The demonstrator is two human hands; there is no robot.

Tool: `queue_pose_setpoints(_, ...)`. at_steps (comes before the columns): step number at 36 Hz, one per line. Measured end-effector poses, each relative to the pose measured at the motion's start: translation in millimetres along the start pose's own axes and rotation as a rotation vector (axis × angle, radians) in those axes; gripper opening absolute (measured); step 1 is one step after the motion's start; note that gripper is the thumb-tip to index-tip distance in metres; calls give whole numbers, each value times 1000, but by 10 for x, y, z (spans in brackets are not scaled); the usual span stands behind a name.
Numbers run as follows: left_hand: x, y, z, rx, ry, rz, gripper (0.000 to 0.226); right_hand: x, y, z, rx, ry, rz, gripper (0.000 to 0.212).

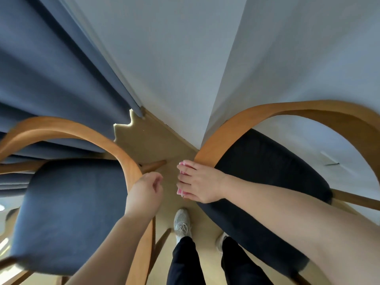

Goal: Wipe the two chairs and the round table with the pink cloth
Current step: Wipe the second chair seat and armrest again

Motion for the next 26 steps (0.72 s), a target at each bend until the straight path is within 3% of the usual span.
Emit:
queue_pose_setpoints(17, -279, -454, 80, -11, -99, 41, 24, -576, -262, -241, -144, -266, 124, 43)
queue_pose_setpoints(26, -667, -909, 455, -98, -338, 91, 26, -1188, -416, -610, -114, -506, 88, 46)
Point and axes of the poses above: each hand's wrist, its own z-axis towards the middle knuckle, its own y-axis out of the back of the hand, x = y × z, the point moved 2 cm from there along z, towards the middle knuckle, and after that the axes turned 11 degrees about -z, right-handed, at the moved point
